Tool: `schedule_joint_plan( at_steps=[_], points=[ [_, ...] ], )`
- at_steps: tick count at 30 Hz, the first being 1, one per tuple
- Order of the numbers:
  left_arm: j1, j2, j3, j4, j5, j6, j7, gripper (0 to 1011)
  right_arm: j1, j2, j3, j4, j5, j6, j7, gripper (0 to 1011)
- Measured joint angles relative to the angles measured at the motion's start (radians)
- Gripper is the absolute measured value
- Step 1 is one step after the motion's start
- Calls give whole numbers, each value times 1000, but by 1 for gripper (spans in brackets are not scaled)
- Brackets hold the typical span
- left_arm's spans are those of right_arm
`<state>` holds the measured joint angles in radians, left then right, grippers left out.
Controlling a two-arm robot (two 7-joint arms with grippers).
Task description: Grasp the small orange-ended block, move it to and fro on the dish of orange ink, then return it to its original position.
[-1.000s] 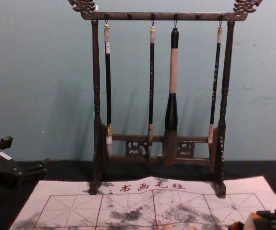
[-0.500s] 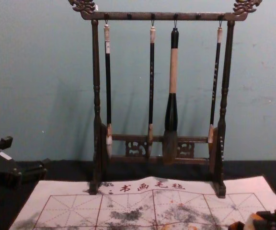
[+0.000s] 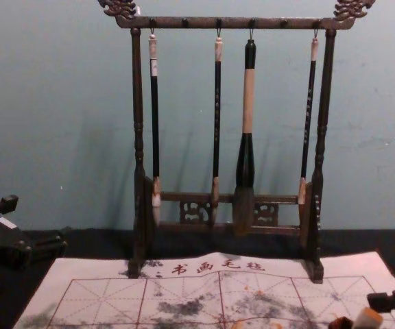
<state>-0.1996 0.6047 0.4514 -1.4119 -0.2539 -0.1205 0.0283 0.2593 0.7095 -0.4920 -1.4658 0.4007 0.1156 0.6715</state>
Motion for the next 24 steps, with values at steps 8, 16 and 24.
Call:
schedule_joint_plan(
  at_steps=[8, 16, 24],
  points=[
    [0, 0, 0, 0, 0, 0, 0, 1001, 0, 0, 0, 0, 0, 0, 0, 844],
    [0, 0, 0, 0, 0, 0, 0, 1001, 0, 0, 0, 0, 1, -1, 0, 1002],
    [0, 0, 0, 0, 0, 0, 0, 1001, -31, -10, 29, -33, -19, -53, -69, 1000]
  ],
)
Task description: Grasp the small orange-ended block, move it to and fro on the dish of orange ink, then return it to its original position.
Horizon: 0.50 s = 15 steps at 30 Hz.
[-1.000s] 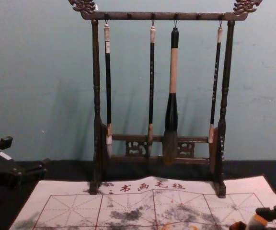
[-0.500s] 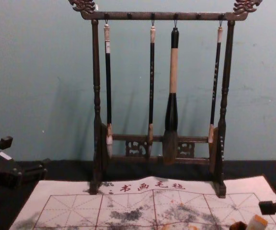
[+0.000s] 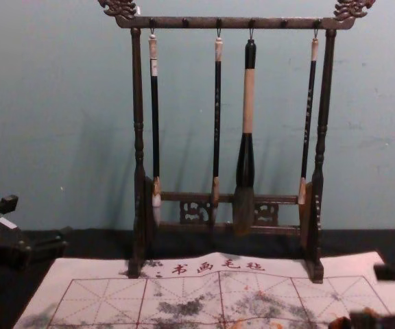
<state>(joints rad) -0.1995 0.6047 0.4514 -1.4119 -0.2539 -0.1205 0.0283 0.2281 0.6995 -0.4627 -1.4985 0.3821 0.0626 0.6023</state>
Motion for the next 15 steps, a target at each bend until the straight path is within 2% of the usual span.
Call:
schedule_joint_plan(
  at_steps=[4, 5, 7, 8, 10, 11, 12, 13, 14, 15],
  points=[
    [0, 0, 0, 0, 0, 0, 0, 1001, -41, -15, 41, -35, -19, -66, -77, 1000],
    [0, 0, 0, 0, 0, 0, 0, 1001, -66, -27, 64, -53, -30, -104, -121, 1000],
    [0, 0, 0, 0, 0, 0, 0, 1001, -86, -39, 85, -69, -45, -136, -168, 1000],
    [0, 0, 0, 0, 0, 0, 0, 1001, -110, -54, 107, -86, -66, -164, -227, 1000],
    [0, 0, 0, 0, 0, 0, 0, 1001, -131, -69, 125, -100, -97, -181, -292, 1000],
    [0, 0, 0, 0, 0, 0, 0, 1001, -152, -85, 140, -115, -129, -184, -356, 1000],
    [0, 0, 0, 0, 0, 0, 0, 1001, -162, -93, 147, -121, -147, -182, -393, 1000],
    [0, 0, 0, 0, 0, 0, 0, 1001, -181, -110, 155, -130, -190, -175, -461, 1000],
    [0, 0, 0, 0, 0, 0, 0, 1001, -181, -110, 155, -130, -190, -175, -461, 1000],
    [0, 0, 0, 0, 0, 0, 0, 1002, -198, -126, 158, -134, -233, -170, -517, 1000]
  ],
)
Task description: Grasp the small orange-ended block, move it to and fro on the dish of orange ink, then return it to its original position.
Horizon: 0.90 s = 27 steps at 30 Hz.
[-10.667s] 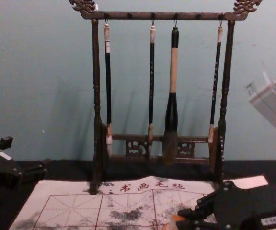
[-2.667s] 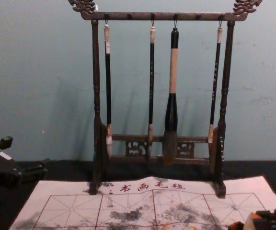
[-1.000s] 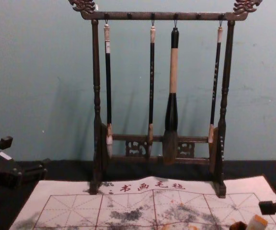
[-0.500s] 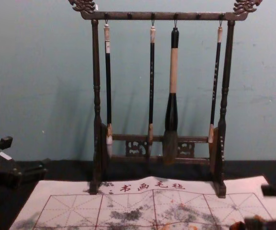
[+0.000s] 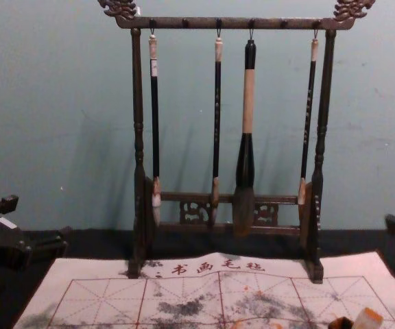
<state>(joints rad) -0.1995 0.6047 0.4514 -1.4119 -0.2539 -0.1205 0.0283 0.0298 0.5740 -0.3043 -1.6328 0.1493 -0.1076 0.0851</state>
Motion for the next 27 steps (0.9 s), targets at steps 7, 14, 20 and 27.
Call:
schedule_joint_plan(
  at_steps=[7, 14, 20, 27],
  points=[
    [0, 0, 0, 0, 0, 0, 0, 1001, -32, -70, -11, 50, -152, 45, -169, 1000],
    [0, 0, 0, 0, 0, 0, 0, 1001, -23, -119, -19, 132, -193, 78, -191, 1000],
    [0, 0, 0, 0, 0, 0, 0, 1001, -17, -127, -16, 147, -195, 80, -188, 1000],
    [0, 0, 0, 0, 0, 0, 0, 1001, -19, -125, -17, 142, -196, 80, -189, 1000]
  ],
)
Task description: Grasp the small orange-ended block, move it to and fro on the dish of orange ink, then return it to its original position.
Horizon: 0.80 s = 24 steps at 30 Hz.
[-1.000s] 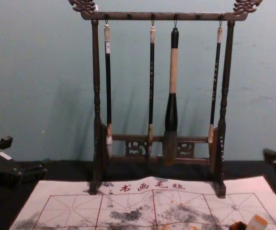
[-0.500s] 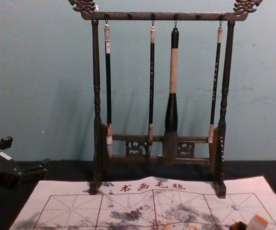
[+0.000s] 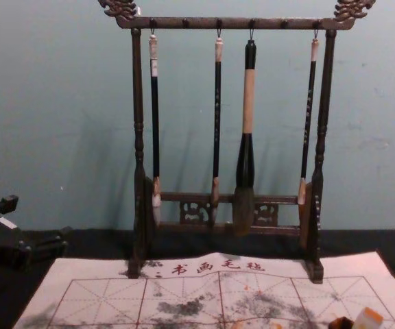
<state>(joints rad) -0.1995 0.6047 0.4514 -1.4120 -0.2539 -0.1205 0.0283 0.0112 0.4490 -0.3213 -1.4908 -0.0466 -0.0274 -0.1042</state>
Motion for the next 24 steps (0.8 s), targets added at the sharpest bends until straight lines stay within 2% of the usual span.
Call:
schedule_joint_plan(
  at_steps=[24],
  points=[
    [0, 0, 0, 0, 0, 0, 0, 1001, -3, 3, -2, -5, -1, -1, -3, 1000]
  ],
)
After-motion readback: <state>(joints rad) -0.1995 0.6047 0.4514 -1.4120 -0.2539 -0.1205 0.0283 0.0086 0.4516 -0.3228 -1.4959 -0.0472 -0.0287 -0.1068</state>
